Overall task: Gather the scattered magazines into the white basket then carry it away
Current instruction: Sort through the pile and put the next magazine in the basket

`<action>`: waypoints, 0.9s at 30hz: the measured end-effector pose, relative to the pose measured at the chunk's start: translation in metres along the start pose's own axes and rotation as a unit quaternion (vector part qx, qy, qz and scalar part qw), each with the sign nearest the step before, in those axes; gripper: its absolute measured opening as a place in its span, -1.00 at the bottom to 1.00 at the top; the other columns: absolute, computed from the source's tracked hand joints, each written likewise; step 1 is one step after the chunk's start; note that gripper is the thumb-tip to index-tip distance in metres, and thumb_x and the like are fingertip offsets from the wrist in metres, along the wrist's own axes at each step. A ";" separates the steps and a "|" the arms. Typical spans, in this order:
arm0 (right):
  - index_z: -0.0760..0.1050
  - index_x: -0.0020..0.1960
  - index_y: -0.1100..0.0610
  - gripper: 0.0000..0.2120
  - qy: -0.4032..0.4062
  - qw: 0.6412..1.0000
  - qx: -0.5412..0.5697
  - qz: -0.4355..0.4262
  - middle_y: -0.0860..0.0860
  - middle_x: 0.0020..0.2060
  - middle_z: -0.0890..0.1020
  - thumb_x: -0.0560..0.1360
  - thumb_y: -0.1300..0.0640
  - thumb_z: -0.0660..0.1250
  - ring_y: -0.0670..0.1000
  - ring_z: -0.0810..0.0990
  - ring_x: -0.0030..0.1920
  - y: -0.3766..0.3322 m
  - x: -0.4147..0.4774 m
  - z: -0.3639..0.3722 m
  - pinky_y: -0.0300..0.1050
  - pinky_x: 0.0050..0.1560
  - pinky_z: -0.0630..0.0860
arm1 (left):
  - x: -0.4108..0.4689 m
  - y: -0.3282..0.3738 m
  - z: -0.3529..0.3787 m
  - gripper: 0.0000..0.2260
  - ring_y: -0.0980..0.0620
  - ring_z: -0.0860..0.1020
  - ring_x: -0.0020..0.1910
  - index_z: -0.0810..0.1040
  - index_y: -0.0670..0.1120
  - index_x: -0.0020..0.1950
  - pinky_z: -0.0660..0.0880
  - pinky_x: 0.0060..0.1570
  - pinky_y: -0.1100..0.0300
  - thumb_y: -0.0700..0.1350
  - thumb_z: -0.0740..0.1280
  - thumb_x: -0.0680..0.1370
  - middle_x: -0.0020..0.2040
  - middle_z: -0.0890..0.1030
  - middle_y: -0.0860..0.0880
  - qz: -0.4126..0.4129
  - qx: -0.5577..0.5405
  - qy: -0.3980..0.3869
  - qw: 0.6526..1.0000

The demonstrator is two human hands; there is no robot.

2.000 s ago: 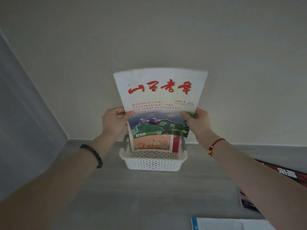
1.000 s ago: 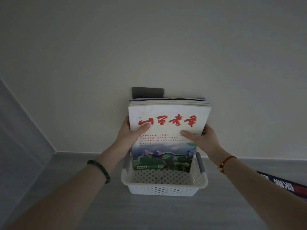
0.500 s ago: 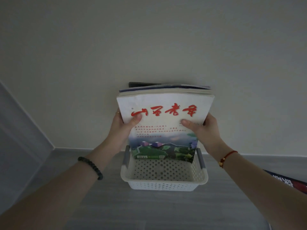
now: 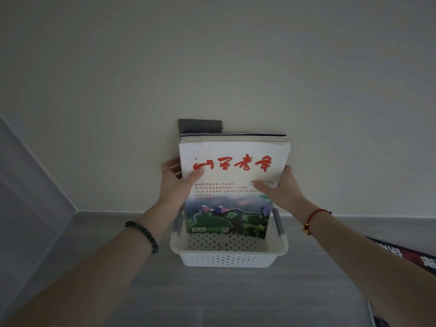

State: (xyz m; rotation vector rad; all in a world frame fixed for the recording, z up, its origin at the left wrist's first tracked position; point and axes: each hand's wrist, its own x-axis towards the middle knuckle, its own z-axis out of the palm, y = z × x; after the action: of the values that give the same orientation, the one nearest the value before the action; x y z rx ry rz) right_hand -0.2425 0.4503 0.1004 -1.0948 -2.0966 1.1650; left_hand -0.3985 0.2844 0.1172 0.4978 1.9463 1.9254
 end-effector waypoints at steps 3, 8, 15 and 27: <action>0.15 0.37 0.22 -0.29 -0.013 0.998 -0.061 0.005 0.19 0.27 0.38 0.35 0.17 0.45 0.18 0.42 0.23 0.002 -0.009 -0.018 0.07 0.22 0.43 | -0.012 -0.003 -0.003 -0.50 -0.06 0.53 0.11 0.32 -0.14 0.24 0.56 -0.11 0.20 -0.18 0.44 0.38 0.19 0.53 -0.12 -0.023 0.025 0.030 0.999; 0.26 0.33 0.08 -0.41 0.003 0.999 -0.033 0.019 0.07 0.13 0.46 0.38 0.09 0.42 0.04 0.52 -0.07 0.019 -0.043 -0.083 -0.15 -0.17 0.46 | -0.050 -0.006 0.003 -0.48 -0.10 0.49 0.17 0.27 -0.14 0.30 0.46 0.07 0.20 -0.19 0.41 0.41 0.27 0.47 -0.18 -0.030 0.076 0.105 0.991; 0.43 0.18 0.11 -0.58 0.032 0.996 -0.024 0.079 0.11 -0.03 0.54 0.36 0.22 0.44 0.00 0.53 -0.21 0.091 -0.117 -0.186 -0.40 -0.35 0.47 | -0.146 -0.020 0.063 -0.63 0.07 0.52 -0.13 0.38 -0.17 0.22 0.41 -0.25 0.45 -0.24 0.36 0.44 -0.11 0.53 -0.04 0.018 0.071 -0.031 0.997; 0.32 0.29 0.13 -0.44 -0.047 0.960 -0.218 0.168 0.09 0.19 0.52 0.35 0.11 0.44 0.09 0.51 0.16 0.245 -0.218 -0.284 -0.09 0.16 0.42 | -0.284 -0.094 0.201 -0.65 0.10 0.49 -0.10 0.40 -0.03 0.18 0.37 -0.19 0.24 -0.19 0.37 0.43 0.04 0.49 0.00 -0.167 0.112 -0.184 0.962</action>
State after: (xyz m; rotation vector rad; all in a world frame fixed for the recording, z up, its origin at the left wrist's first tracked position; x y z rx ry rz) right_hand 0.1845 0.4746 0.0261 -1.6789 -2.3749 0.9290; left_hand -0.0526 0.3218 0.0227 0.5072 1.8653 1.3089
